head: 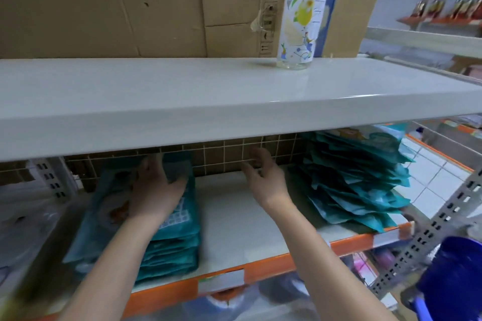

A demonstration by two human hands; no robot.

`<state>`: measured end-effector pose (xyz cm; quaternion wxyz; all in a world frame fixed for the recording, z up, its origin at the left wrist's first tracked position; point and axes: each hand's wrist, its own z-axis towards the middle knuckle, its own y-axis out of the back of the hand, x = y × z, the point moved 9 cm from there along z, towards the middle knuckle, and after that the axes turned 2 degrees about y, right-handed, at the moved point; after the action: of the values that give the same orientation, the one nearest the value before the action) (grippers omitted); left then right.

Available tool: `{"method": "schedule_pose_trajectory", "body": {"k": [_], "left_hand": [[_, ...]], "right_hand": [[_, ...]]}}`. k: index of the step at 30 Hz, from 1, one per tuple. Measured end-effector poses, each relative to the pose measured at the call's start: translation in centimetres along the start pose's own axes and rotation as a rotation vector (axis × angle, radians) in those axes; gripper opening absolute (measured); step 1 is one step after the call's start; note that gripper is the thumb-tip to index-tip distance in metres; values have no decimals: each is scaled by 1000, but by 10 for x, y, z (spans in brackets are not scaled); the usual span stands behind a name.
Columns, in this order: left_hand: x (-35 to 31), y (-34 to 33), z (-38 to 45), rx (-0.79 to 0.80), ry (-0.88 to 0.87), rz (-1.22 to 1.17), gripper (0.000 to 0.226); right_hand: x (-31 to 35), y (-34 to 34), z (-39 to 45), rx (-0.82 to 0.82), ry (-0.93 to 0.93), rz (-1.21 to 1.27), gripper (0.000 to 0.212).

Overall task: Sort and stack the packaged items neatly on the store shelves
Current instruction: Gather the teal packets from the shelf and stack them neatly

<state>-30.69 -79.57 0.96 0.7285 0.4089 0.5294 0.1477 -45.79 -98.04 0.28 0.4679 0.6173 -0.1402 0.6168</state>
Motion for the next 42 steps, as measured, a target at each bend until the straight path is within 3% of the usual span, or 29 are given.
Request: {"method": "schedule_pose_trajectory", "body": {"k": [6,10,13,15,18,24,29,32,34,38,42], "left_hand": [[-109,-92,-11,170,-49,-344,56],[-177,-135,-12,196,-93,-436,60],[-231,-159,-15,222,-163,-514,38],[-262,-176,-15,280,-182,-572,13],[-285,-207,-10,371,-128,-605,9],[-287,-237,1,329,44,-657,20],[-286,-238,-4,345,127,-718,24],[-290,-249,-13,499,207,-840,35],[-293,-255,-17,583,225,-893,31],[-286,-254,-19,566,250,-942,17],[-276,-242,-18,521,234,-983,22]], "right_hand": [[-12,141,27,-356,209,-282,18],[-33,223,38,-572,254,-310,25],[-60,266,48,-620,152,-353,35],[-86,287,57,-588,-2,-350,42],[-127,303,70,-443,-226,-272,57],[-160,306,86,-214,-362,-310,38],[-163,318,91,-164,-344,-241,33],[-159,317,94,-142,-304,-242,33],[-153,312,95,-135,-260,-225,35],[-147,309,91,-126,-302,-83,63],[-129,307,82,-154,-212,82,51]]}}
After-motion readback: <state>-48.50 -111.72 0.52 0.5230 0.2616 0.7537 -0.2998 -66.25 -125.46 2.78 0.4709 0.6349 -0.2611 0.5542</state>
